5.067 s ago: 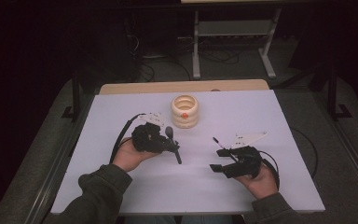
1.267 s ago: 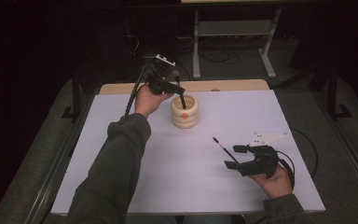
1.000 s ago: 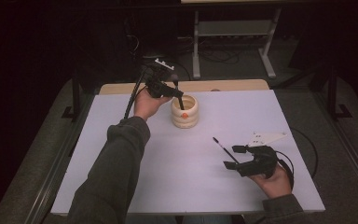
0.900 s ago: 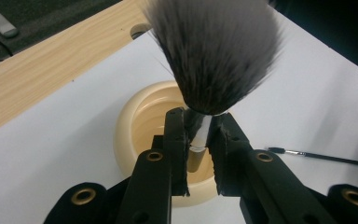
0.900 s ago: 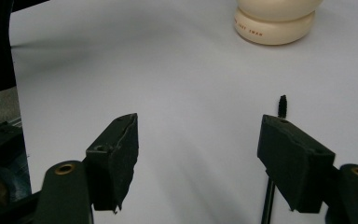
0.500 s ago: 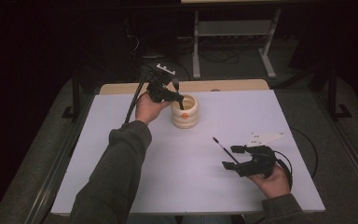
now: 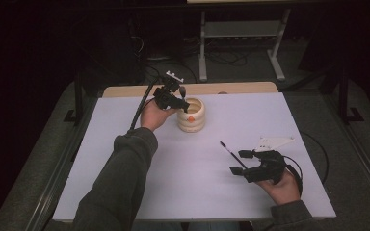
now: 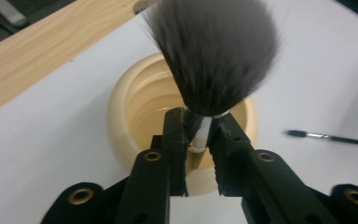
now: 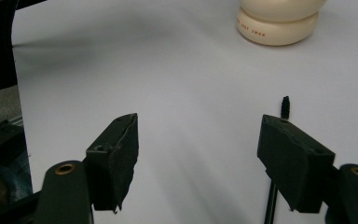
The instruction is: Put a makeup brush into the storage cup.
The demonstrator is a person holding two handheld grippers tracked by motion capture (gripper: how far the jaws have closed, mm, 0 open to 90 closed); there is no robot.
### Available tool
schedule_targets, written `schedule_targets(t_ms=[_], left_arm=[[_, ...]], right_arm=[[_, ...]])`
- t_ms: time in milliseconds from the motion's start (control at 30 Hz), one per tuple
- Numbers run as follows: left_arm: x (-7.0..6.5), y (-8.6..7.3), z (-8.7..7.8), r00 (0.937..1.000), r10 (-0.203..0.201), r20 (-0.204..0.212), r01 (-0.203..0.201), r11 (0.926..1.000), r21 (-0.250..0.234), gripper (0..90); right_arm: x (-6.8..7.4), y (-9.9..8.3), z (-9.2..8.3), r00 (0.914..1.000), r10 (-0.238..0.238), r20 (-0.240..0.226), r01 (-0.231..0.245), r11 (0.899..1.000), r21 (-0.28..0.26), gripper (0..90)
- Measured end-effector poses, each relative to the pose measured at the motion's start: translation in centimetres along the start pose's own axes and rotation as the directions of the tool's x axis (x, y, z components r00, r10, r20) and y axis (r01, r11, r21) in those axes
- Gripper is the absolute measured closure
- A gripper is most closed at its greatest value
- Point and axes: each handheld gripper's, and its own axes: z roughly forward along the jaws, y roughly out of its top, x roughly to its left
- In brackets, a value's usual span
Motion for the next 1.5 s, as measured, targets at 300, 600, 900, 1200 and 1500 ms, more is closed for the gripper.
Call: schedule_targets(t_ms=[300,600,900,1200,1500], left_arm=[[0.0,-1.5,-1.2,0.9999,-0.013,0.007,0.013,0.9993,-0.035,59.5],[0.0,-2.6,-2.2,0.9993,0.015,0.036,-0.013,0.9992,-0.039,56.1],[-0.1,-4.1,-2.6,0.9981,-0.011,0.061,0.014,0.9987,-0.05,50.6],[-0.6,-5.5,-3.6,0.9979,-0.013,0.064,0.017,0.9971,-0.074,47.7],[-1.6,-6.7,-4.2,0.9971,0.004,0.075,0.003,0.996,-0.089,44.3]], right_arm=[[0.1,0.0,0.3,1.0,0.001,0.006,-0.001,1.0,0.004,28.2],[-0.4,-0.1,0.2,0.999,0.016,0.042,-0.017,1.0,0.019,28.1],[-1.0,-0.4,0.0,0.9943,0.049,0.095,-0.053,0.998,0.039,26.5],[-1.1,-0.8,0.0,0.9915,0.058,0.116,-0.066,0.996,0.065,24.3],[-1.0,-0.8,0.0,0.9897,0.062,0.129,-0.072,0.994,0.076,24.3]])
